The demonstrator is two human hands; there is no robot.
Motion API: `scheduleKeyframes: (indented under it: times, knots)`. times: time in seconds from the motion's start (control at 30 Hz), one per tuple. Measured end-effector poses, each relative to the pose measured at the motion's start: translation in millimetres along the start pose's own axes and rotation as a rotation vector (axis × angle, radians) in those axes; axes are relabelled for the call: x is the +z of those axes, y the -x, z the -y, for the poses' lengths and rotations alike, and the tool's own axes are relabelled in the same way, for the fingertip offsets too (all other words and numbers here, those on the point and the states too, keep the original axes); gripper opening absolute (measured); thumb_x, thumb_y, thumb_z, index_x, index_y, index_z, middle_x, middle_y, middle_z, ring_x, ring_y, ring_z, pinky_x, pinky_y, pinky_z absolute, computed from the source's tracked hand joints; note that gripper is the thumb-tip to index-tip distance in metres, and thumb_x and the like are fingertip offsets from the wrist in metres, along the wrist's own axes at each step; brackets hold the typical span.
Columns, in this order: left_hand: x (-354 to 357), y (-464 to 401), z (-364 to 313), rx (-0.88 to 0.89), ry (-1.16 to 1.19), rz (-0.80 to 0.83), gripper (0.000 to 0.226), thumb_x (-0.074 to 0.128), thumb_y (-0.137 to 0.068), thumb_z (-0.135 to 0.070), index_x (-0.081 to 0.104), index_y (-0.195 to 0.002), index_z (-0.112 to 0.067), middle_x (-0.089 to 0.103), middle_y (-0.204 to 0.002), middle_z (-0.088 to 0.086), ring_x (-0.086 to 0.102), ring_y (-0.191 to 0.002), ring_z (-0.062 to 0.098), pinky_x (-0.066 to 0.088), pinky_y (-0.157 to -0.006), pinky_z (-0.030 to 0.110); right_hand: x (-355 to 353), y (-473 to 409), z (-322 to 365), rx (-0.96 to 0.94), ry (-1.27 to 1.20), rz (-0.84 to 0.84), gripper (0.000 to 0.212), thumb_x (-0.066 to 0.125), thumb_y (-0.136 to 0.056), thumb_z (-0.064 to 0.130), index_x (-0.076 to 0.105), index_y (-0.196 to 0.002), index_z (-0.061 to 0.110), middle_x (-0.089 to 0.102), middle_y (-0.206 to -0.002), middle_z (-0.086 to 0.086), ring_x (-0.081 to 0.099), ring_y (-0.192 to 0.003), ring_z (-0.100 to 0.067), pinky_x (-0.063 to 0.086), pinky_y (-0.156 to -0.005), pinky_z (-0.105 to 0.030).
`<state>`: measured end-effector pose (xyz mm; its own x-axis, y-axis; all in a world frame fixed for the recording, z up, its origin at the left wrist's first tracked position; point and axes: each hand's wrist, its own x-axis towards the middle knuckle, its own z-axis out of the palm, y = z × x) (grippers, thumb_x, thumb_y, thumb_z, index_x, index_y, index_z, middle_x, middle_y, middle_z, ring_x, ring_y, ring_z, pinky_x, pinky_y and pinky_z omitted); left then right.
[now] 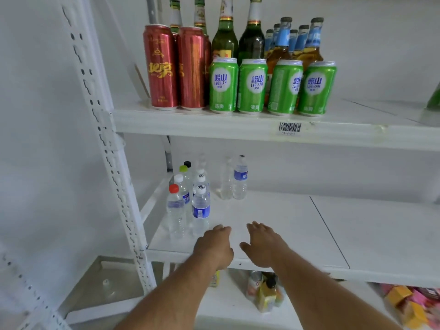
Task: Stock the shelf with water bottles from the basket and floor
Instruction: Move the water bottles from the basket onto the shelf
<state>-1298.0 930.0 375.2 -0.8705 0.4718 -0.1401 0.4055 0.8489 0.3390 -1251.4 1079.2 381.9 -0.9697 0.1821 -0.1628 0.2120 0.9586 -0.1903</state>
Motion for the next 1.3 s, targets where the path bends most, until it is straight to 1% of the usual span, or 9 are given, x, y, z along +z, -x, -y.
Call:
scheduleKeyframes:
  times: [0.1, 0.23, 0.33, 0.5, 0.63, 0.73, 0.83, 1.03, 1.3]
  knots:
    - [8.7, 29.1, 3.1, -0.03, 0.003, -0.021, 0.063, 0.052, -0.094, -0.029, 0.028, -0.152, -0.026, 0.029, -0.158, -0.004, 0.038, -0.139, 0.023, 0.037, -0.11, 0.038, 8.5, 27.4, 2.1, -0.017, -0.044, -0.013, 0.06, 0.045, -0.097, 0.047, 0.035, -0.146, 0.013, 0.039, -0.151, -0.005, 0.034, -0.141, -0.027, 0.035, -0.111, -0.04]
    - [30.4, 70.6, 7.5, -0.066, -0.014, 0.031, 0.06, 0.053, -0.091, -0.031, 0.036, -0.148, -0.026, 0.032, -0.157, -0.002, 0.041, -0.138, 0.025, 0.037, -0.111, 0.037, 40.8, 64.2, -1.4, -0.059, -0.088, 0.019, 0.062, 0.045, -0.096, 0.05, 0.038, -0.143, 0.01, 0.042, -0.147, -0.01, 0.04, -0.136, -0.032, 0.038, -0.108, -0.042]
    - [51.2, 99.2, 17.3, -0.096, -0.031, 0.089, 0.056, 0.057, -0.087, -0.029, 0.044, -0.142, -0.026, 0.044, -0.149, 0.003, 0.049, -0.13, 0.03, 0.043, -0.105, 0.039, 69.0, 92.9, -1.7, -0.076, -0.079, 0.058, 0.066, 0.046, -0.097, 0.05, 0.035, -0.147, 0.009, 0.04, -0.15, -0.013, 0.039, -0.137, -0.034, 0.037, -0.11, -0.043]
    - [92.5, 139.9, 47.0, -0.187, 0.001, 0.192, 0.063, 0.061, -0.088, -0.031, 0.04, -0.146, -0.026, 0.043, -0.15, 0.005, 0.048, -0.131, 0.028, 0.043, -0.106, 0.04, 118.3, 130.0, 8.1, -0.08, -0.035, 0.144, 0.064, 0.045, -0.096, 0.051, 0.038, -0.145, 0.009, 0.043, -0.147, -0.013, 0.042, -0.134, -0.035, 0.037, -0.109, -0.046]
    - [122.7, 154.9, 80.5, -0.236, 0.032, 0.262, 0.07, 0.063, -0.088, -0.032, 0.033, -0.151, -0.022, 0.038, -0.154, 0.005, 0.046, -0.135, 0.027, 0.04, -0.11, 0.039, 159.8, 140.5, 17.6, -0.063, -0.1, 0.228, 0.061, 0.046, -0.097, 0.05, 0.039, -0.141, 0.008, 0.042, -0.147, -0.011, 0.042, -0.133, -0.033, 0.039, -0.106, -0.044]
    - [140.9, 159.9, 109.8, -0.258, 0.047, 0.333, 0.069, 0.063, -0.088, -0.033, 0.035, -0.15, -0.022, 0.039, -0.154, 0.005, 0.045, -0.136, 0.028, 0.04, -0.11, 0.039, 187.1, 142.6, 27.8, -0.016, -0.111, 0.312, 0.068, 0.045, -0.098, 0.048, 0.028, -0.151, 0.009, 0.032, -0.157, -0.01, 0.034, -0.14, -0.032, 0.033, -0.114, -0.043]
    - [159.9, 156.7, 150.4, -0.26, 0.082, 0.404, 0.066, 0.06, -0.078, -0.041, 0.044, -0.141, -0.031, 0.05, -0.146, 0.003, 0.055, -0.126, 0.026, 0.047, -0.103, 0.039, 216.6, 139.3, 41.6, 0.061, -0.132, 0.392, 0.07, 0.044, -0.099, 0.048, 0.024, -0.154, 0.009, 0.028, -0.159, -0.011, 0.032, -0.143, -0.032, 0.03, -0.116, -0.042]
    - [198.1, 140.1, 237.7, -0.329, 0.141, 0.533, 0.075, 0.061, -0.087, -0.039, 0.028, -0.153, -0.022, 0.037, -0.154, 0.009, 0.044, -0.136, 0.029, 0.04, -0.109, 0.038, 281.2, 118.9, 83.6, 0.211, -0.137, 0.538, 0.068, 0.045, -0.098, 0.05, 0.027, -0.151, 0.011, 0.037, -0.153, -0.012, 0.04, -0.137, -0.031, 0.035, -0.111, -0.037]
    - [281.3, 94.0, 299.3, -0.367, 0.235, 0.618, 0.071, 0.061, -0.09, -0.035, 0.031, -0.151, -0.015, 0.043, -0.15, 0.012, 0.046, -0.134, 0.026, 0.039, -0.106, 0.029, 375.3, 64.8, 93.5, 0.324, -0.194, 0.621, 0.066, 0.045, -0.099, 0.047, 0.029, -0.151, 0.01, 0.042, -0.149, -0.014, 0.044, -0.135, -0.031, 0.039, -0.106, -0.036]
